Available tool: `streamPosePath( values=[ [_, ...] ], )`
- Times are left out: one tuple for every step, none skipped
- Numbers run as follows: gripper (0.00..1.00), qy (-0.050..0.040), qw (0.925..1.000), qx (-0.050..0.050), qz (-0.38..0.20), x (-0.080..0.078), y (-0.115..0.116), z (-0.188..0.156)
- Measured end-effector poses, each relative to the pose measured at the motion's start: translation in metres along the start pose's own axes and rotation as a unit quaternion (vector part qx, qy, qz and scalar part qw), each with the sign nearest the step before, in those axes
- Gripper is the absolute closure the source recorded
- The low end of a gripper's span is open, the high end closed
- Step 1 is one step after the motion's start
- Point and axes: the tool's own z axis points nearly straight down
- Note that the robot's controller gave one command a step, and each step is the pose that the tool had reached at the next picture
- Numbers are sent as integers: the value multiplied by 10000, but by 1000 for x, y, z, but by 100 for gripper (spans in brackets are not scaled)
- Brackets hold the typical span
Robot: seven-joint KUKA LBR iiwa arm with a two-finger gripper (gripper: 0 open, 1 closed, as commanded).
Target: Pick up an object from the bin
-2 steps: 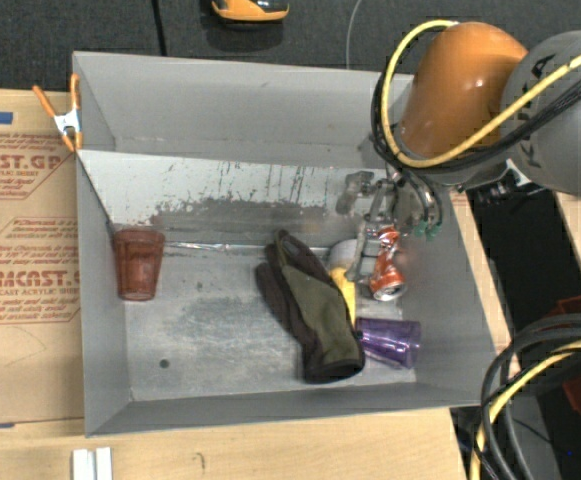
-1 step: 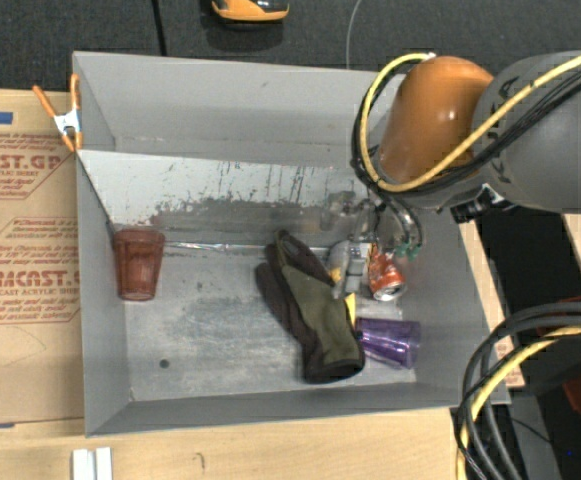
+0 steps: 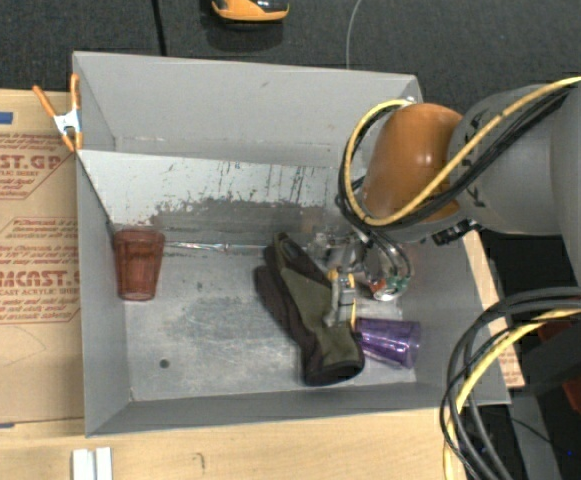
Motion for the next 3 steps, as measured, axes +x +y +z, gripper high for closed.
streamPosePath(
  values=[
    [0, 30, 10000, -11, 16, -12, -6, 35],
    [100, 25, 9971, -9, 763, -2, 1, 44],
    [100, 25, 9971, -9, 763, -2, 1, 44]
  ],
)
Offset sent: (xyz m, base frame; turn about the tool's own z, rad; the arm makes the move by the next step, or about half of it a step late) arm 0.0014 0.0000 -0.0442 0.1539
